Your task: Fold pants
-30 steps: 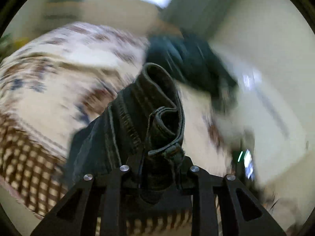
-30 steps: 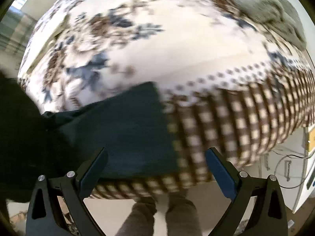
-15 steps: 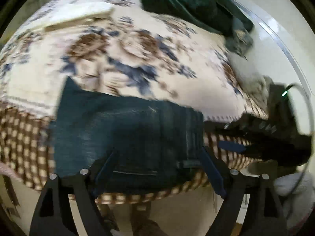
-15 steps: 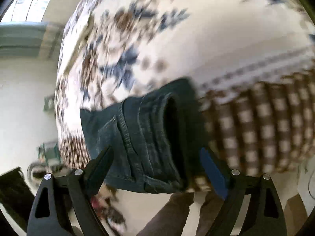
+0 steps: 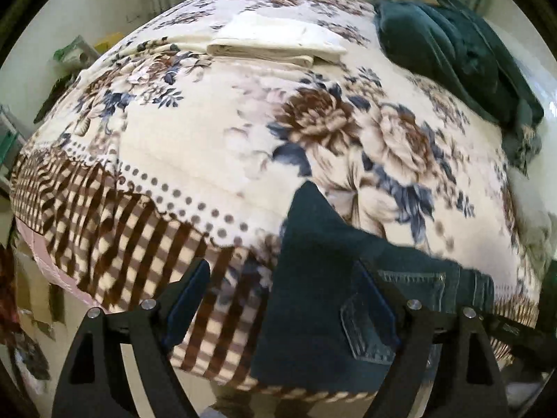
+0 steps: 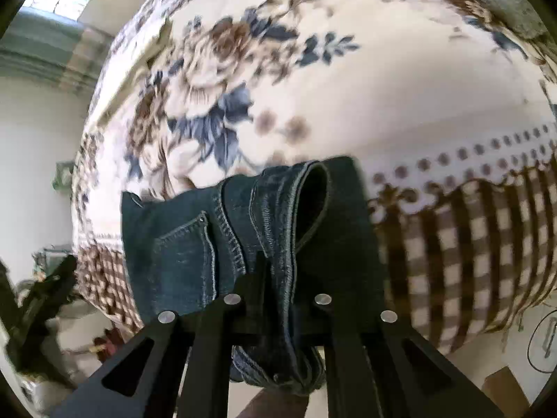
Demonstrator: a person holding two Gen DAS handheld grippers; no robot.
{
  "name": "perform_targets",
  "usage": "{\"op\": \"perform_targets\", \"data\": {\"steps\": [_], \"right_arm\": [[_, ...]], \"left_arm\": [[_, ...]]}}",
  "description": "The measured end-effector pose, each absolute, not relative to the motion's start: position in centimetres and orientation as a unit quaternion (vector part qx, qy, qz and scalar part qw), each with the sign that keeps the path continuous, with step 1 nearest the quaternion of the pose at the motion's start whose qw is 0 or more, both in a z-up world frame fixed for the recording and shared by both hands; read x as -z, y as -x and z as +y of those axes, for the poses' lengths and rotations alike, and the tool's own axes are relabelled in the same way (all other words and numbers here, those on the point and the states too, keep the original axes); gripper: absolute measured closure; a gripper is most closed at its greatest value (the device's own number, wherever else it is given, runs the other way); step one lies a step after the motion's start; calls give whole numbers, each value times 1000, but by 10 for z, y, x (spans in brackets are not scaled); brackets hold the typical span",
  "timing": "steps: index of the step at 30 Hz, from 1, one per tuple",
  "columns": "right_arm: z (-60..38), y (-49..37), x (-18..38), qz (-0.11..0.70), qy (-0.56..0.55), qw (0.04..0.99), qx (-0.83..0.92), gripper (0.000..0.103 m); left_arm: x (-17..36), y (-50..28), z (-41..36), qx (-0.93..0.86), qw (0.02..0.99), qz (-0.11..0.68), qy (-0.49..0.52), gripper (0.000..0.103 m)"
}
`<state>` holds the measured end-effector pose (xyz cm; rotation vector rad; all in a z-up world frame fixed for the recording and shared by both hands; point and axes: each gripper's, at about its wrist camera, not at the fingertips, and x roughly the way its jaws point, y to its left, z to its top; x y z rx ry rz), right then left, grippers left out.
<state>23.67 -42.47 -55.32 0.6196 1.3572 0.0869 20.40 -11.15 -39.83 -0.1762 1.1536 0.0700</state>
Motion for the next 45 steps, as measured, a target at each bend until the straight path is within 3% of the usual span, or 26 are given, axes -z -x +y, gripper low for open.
{"op": "perform_targets", "data": {"steps": [10,12,14,16,17,18,19,20,23,29,30,31,32,34,38,42,45], "right_arm": [[-519,-221,545,617,-270,739,18,92],[-523,-221,555,633,-260,729,17,80],[-535,-215,565,644,-273,715,25,57],[-546,-207,574,642,-317,697,32,47],[-555,-200,581,634,-364,682,25,45],[-562,-194,588,626,-400,669,19,45],[-568,-188,596,619,-432,656,15,40],[-571,-185,601,618,-444,649,17,38],[-574,-175,619,611,-479,630,12,38],[-566,-175,632,585,-518,624,-2,39],[-563,-178,626,578,-509,638,-2,46],[-560,-180,618,569,-496,657,1,82],[-555,-182,610,563,-478,674,0,96],[-549,-183,592,565,-441,697,16,97],[-554,-173,552,553,-406,727,33,98],[-568,-160,571,590,-407,696,46,97],[-568,-157,593,630,-395,665,65,85]], "left_arm": [[438,-256,-130,35,796,586,150,20],[453,-268,-138,39,782,603,152,20],[476,-280,-146,38,759,630,160,20],[499,-288,-150,42,737,650,182,20],[510,-292,-149,53,726,653,207,23],[516,-293,-148,67,722,648,234,33],[519,-294,-147,72,719,646,244,50],[522,-294,-144,69,720,647,241,57],[526,-290,-133,81,719,644,250,63],[519,-291,-135,83,710,660,230,58],[514,-290,-136,78,707,664,230,58],[511,-291,-137,73,707,665,227,57],[505,-289,-138,69,713,662,221,48],[491,-283,-141,71,729,651,201,28],[476,-265,-150,79,743,647,152,12],[480,-241,-149,90,726,658,177,10],[491,-231,-151,79,717,672,164,10]]}}
